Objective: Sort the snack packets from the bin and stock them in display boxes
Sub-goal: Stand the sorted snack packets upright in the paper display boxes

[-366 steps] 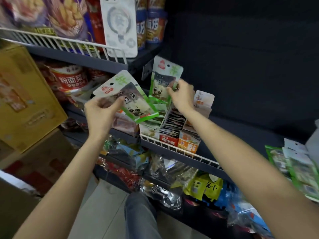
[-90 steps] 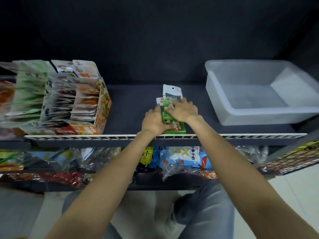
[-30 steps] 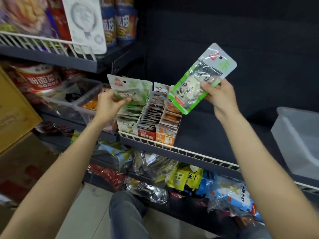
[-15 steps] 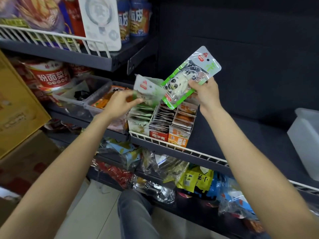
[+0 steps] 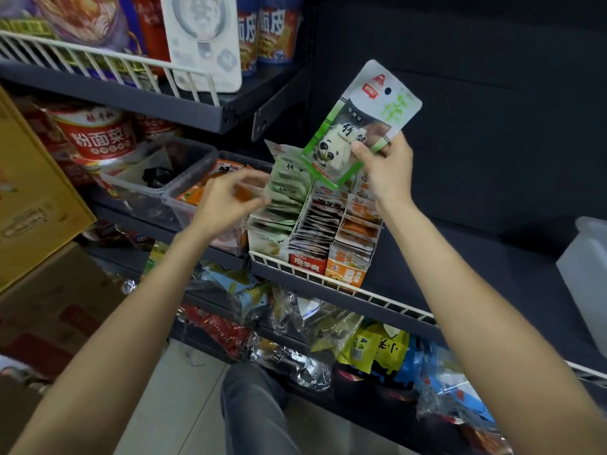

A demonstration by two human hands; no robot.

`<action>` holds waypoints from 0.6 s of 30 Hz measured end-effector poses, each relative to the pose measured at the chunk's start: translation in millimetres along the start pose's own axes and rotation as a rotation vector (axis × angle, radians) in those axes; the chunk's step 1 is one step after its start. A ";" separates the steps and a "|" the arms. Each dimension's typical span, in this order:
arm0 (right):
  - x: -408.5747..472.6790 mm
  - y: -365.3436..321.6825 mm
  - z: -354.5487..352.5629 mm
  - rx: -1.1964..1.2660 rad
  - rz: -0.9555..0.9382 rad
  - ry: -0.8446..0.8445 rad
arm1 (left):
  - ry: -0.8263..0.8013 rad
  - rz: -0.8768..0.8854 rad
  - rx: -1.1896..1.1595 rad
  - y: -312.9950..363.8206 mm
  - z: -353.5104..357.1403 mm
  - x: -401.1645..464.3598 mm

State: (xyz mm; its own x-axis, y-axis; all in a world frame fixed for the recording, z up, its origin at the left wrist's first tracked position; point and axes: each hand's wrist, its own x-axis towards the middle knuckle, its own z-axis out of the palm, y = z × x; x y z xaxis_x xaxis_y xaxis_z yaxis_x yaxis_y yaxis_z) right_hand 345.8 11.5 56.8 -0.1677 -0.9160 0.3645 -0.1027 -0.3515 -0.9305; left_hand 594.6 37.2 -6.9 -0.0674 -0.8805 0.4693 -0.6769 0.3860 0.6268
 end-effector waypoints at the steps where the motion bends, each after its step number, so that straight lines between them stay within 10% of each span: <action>1: 0.4 -0.9 3.0 -0.008 -0.025 -0.013 | 0.071 0.106 -0.010 4.5 -0.2 -6.6; 8: -4.0 -1.5 28.5 -0.021 -0.094 -0.090 | -0.041 0.237 0.605 9.9 2.3 -2.3; 18: -5.0 2.0 19.3 -0.015 -0.101 -0.044 | 0.032 0.454 0.698 21.2 4.4 7.1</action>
State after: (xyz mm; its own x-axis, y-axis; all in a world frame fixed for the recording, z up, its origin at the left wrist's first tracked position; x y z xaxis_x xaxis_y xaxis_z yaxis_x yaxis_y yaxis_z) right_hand 365.3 11.7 52.5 -0.1122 -0.8838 0.4543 -0.1315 -0.4399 -0.8883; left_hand 576.6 37.9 7.0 -0.4299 -0.6678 0.6077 -0.8885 0.4327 -0.1529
